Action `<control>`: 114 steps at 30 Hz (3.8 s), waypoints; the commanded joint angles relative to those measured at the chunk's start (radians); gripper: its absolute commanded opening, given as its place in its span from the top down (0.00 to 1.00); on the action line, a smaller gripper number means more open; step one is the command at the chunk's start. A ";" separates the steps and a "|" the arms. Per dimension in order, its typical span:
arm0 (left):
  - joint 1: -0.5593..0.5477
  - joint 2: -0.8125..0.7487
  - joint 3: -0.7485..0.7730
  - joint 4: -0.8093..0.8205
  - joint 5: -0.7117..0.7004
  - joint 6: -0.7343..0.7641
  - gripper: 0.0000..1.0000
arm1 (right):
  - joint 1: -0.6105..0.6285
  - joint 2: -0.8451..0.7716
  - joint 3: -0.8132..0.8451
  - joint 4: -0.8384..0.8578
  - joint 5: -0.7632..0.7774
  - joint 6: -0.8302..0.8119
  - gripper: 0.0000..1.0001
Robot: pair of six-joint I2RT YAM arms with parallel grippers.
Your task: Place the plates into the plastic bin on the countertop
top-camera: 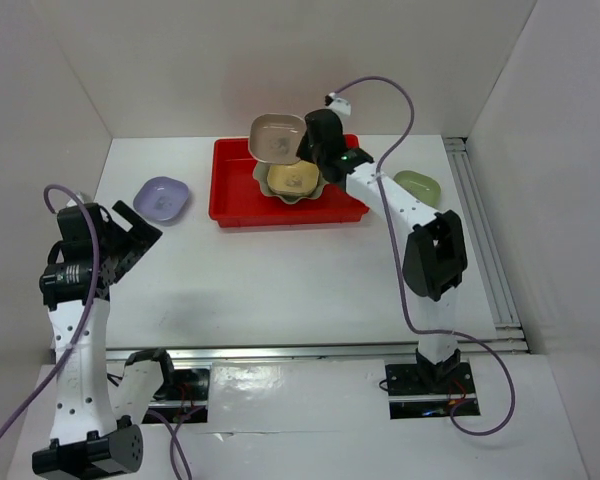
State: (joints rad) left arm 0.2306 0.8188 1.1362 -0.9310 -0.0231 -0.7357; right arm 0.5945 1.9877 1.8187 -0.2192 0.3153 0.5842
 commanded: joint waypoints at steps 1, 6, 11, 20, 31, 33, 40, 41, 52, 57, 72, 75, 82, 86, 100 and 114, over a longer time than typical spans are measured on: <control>0.006 0.012 -0.027 0.090 0.077 0.021 0.00 | -0.053 0.049 0.085 -0.077 0.050 0.054 1.00; -0.023 0.034 -0.027 0.109 0.077 0.032 0.00 | -0.102 0.195 0.197 -0.166 0.050 0.068 1.00; -0.033 0.043 -0.059 0.129 0.077 0.050 0.00 | -0.128 0.250 0.205 -0.143 0.028 0.068 1.00; -0.042 0.043 -0.090 0.149 0.077 0.070 0.00 | -0.128 0.292 0.180 -0.134 0.019 0.068 0.78; -0.042 0.052 -0.127 0.168 0.066 0.079 0.00 | -0.061 0.220 0.258 -0.114 0.057 -0.018 0.15; -0.042 0.069 -0.141 0.192 0.055 0.069 0.00 | -0.039 0.174 0.243 -0.100 0.099 -0.046 0.02; -0.042 0.244 -0.130 0.248 0.118 0.027 0.00 | -0.053 -0.059 0.104 -0.210 0.259 -0.170 0.00; -0.042 0.275 -0.119 0.261 0.127 0.027 0.00 | -0.089 -0.126 0.058 -0.230 0.223 -0.170 0.00; -0.051 0.283 -0.110 0.281 0.170 0.067 0.00 | -0.634 -0.391 -0.568 -0.111 -0.070 -0.194 0.00; -0.051 0.229 -0.165 0.322 0.230 0.067 0.00 | -0.726 -0.244 -0.527 -0.120 -0.075 -0.236 0.01; -0.060 0.178 -0.185 0.322 0.242 0.076 0.00 | -0.783 -0.010 -0.483 -0.059 -0.061 -0.228 0.25; -0.060 0.178 -0.185 0.322 0.242 0.076 0.00 | -0.792 -0.010 -0.483 -0.058 -0.073 -0.228 0.34; -0.060 0.187 -0.185 0.322 0.242 0.076 0.00 | -0.802 0.008 -0.483 -0.058 -0.097 -0.218 0.84; -0.060 0.187 -0.185 0.322 0.242 0.076 0.00 | -0.802 -0.019 -0.483 -0.095 -0.108 -0.195 0.99; -0.060 0.187 -0.185 0.322 0.212 0.076 0.00 | -0.599 -0.352 -0.308 -0.189 0.180 -0.035 1.00; -0.060 0.197 -0.185 0.331 0.210 0.076 0.00 | -0.325 0.044 0.213 -0.157 -0.453 -0.354 1.00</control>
State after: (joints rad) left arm 0.1730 1.0168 0.9482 -0.6380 0.1806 -0.6807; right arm 0.2508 1.9514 1.8759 -0.3279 0.0235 0.3607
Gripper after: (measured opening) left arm 0.998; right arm 0.028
